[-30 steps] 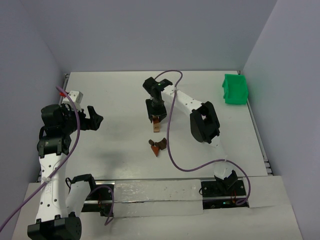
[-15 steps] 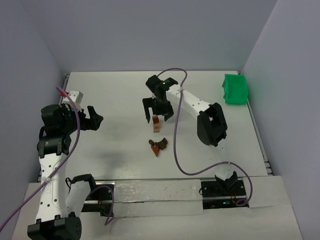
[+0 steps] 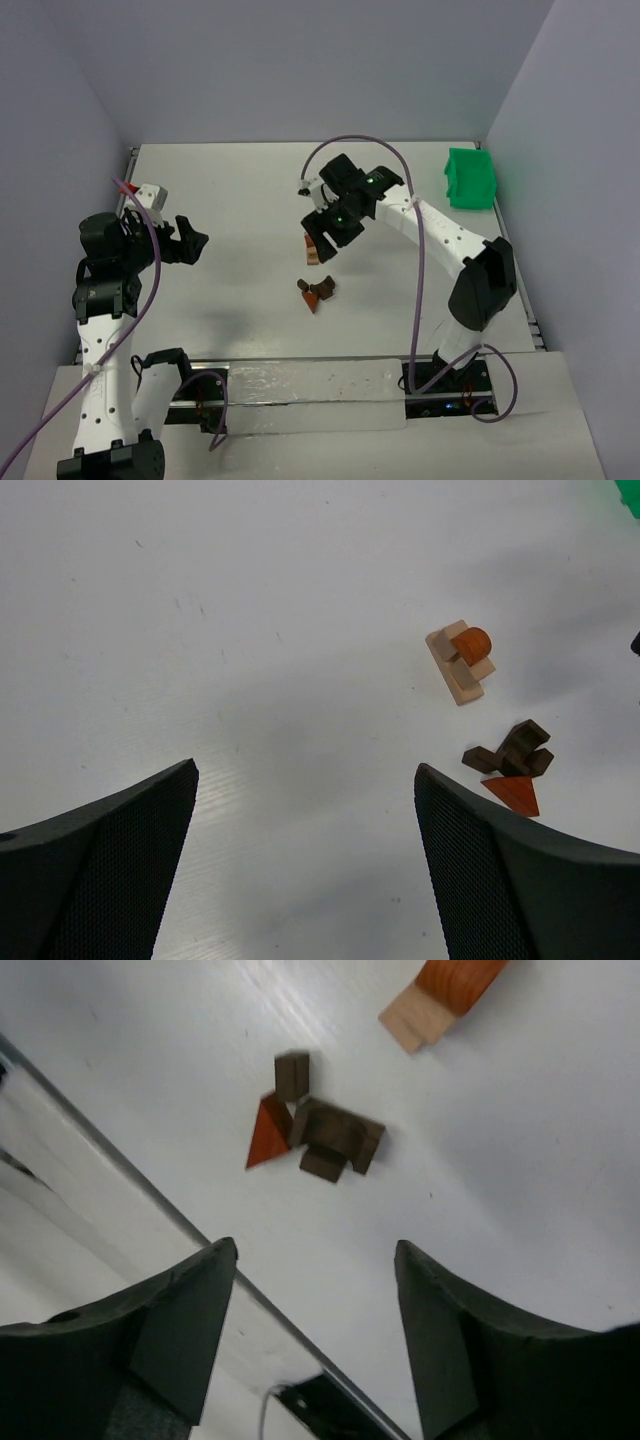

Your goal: Build the wood block tower

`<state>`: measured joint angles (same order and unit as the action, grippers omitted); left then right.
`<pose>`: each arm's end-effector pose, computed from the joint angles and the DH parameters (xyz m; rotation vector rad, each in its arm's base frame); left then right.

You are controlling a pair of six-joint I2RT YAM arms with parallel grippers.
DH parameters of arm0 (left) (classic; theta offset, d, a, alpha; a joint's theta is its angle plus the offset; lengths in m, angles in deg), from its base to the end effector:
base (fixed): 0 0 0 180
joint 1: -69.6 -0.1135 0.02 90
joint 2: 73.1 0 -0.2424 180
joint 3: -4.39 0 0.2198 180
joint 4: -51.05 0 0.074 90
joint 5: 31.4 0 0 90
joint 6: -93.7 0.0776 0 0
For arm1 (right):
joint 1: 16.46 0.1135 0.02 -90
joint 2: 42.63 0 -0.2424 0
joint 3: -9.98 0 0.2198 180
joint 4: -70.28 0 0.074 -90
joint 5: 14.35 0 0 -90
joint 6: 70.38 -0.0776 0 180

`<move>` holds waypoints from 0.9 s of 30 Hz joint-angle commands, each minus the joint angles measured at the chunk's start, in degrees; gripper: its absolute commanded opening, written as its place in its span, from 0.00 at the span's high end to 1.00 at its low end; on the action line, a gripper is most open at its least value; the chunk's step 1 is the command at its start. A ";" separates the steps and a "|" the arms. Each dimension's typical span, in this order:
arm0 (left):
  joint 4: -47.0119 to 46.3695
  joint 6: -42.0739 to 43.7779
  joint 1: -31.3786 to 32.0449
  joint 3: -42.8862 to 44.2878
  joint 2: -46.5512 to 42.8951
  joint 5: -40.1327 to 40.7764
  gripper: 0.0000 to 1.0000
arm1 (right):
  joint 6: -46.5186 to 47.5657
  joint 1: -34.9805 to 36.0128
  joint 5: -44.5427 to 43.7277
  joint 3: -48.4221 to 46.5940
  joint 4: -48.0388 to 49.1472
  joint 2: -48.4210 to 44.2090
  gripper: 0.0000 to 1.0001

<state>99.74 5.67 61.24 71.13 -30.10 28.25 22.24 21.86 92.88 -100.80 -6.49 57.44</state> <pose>0.1756 -0.0138 0.3078 0.2266 1.9528 -0.4121 0.2513 0.2279 0.2576 -1.0552 2.5717 0.5812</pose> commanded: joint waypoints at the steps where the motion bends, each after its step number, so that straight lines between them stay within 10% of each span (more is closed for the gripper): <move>1: -1.17 1.23 -0.34 0.26 -0.51 -3.31 0.05 | 17.58 0.08 -0.67 7.54 4.32 -7.76 0.25; 8: -1.03 1.59 -0.36 0.17 -0.42 -4.32 0.06 | 40.79 0.08 0.66 19.24 10.98 -15.44 0.38; 19: -0.67 2.62 -0.43 0.01 -0.56 -8.97 0.08 | 69.57 0.55 4.40 26.48 13.26 -16.84 0.16; 27: -0.29 2.68 -0.43 0.13 -0.26 -9.71 0.08 | 74.88 1.47 4.40 25.51 14.30 -9.56 0.20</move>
<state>100.17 7.45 61.24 71.02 -30.14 20.75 91.56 22.36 96.33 -74.70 6.48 44.79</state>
